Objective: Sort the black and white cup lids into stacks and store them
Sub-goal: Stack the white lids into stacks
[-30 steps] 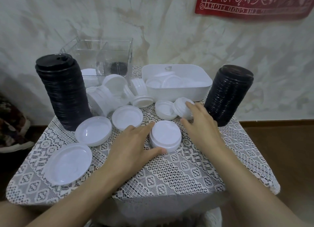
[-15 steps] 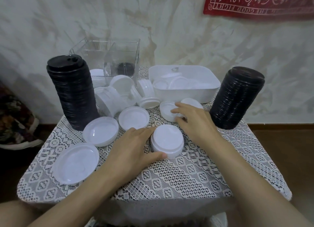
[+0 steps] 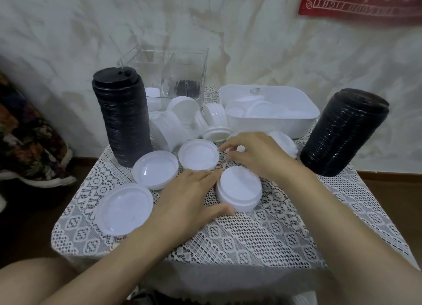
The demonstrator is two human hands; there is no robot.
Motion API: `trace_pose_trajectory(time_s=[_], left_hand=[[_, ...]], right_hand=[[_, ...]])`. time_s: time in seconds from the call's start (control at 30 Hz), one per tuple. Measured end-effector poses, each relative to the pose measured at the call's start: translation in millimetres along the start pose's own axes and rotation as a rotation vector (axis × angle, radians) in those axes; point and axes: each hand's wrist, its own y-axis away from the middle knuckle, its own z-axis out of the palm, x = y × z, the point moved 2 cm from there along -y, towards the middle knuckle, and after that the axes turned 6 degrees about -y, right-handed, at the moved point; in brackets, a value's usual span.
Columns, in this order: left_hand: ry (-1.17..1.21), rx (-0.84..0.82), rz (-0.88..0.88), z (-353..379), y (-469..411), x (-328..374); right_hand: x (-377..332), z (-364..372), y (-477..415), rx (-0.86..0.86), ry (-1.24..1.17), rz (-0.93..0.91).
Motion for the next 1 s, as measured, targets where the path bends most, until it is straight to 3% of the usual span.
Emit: trace_pose_trajectory(time_s=[0.2, 0.3, 0.57, 0.73, 1.0], left_hand=[[0.008, 0.008, 0.004, 1.5, -0.4, -2.5], [0.005, 0.016, 0.005, 1.0, -0.6, -1.3], [0.012, -0.031, -0.008, -2.8, -2.3, 1.1], [0.045, -0.031, 0.001, -5.4, -4.0, 4.1], [0.322, 0.166, 0.002, -18.2, -6.4, 19.2]], right_hand=[[-3.4, 17.8, -21.3, -0.066, 0.18, -0.088], [-5.3, 15.2, -18.9, -0.054, 0.161, -0.102], [2.3, -33.9, 34.3, 0.066, -0.663, 0.047], [21.1, -35.4, 63.2, 0.164, -0.88, 0.148], [27.0, -22.6, 76.4, -0.037, -1.137, 0.378]])
